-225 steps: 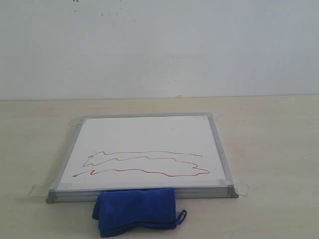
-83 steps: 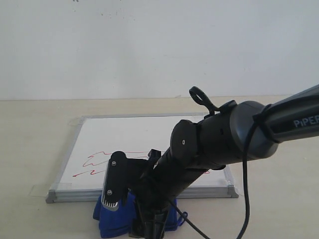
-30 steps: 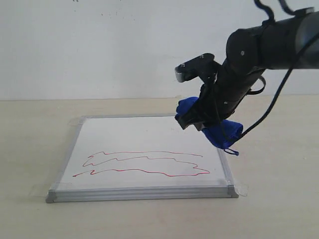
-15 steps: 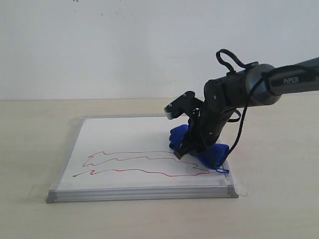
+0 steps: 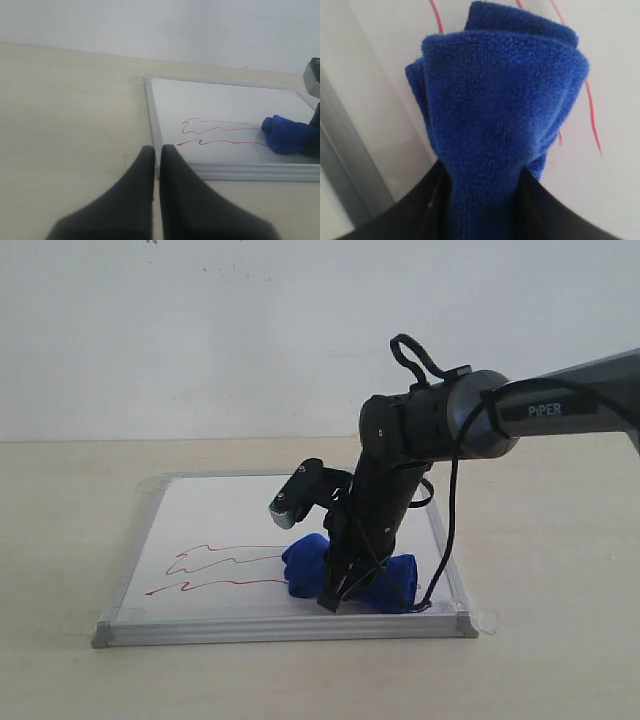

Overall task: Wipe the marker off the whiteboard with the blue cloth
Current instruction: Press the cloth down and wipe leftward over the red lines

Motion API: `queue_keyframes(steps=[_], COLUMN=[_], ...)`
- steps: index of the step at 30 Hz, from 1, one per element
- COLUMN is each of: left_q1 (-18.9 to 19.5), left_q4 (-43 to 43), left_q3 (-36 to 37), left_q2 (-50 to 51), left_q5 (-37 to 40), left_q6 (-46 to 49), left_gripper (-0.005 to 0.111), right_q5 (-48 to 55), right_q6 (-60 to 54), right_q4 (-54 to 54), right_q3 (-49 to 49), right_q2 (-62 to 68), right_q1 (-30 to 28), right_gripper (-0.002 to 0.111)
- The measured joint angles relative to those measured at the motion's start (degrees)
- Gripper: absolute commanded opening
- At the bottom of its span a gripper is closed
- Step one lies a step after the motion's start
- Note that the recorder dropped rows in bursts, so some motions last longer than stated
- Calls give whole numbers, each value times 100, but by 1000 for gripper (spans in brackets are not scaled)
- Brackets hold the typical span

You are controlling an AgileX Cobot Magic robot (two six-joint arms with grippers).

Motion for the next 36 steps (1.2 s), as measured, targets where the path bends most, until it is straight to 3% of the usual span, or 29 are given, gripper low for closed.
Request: queue_keyframes(steps=[8, 10, 14, 16, 36], left_q1=[0, 0, 0, 0, 0], left_q4=[0, 0, 0, 0, 0], left_q3=[0, 0, 0, 0, 0], left_q2=[0, 0, 0, 0, 0], left_q5=[0, 0, 0, 0, 0], left_q6=[0, 0, 0, 0, 0], left_gripper=[4, 4, 4, 4, 4], right_q5=[-144, -144, -157, -198, -386], right_q6=[202, 218, 316, 416, 537], right_q4=[345, 359, 359, 324, 194], right_q3=[21, 21, 21, 35, 99], right_q2=[1, 1, 1, 1, -488], right_q1=[-255, -276, -276, -290, -338], right_gripper=[4, 15, 54, 65, 66])
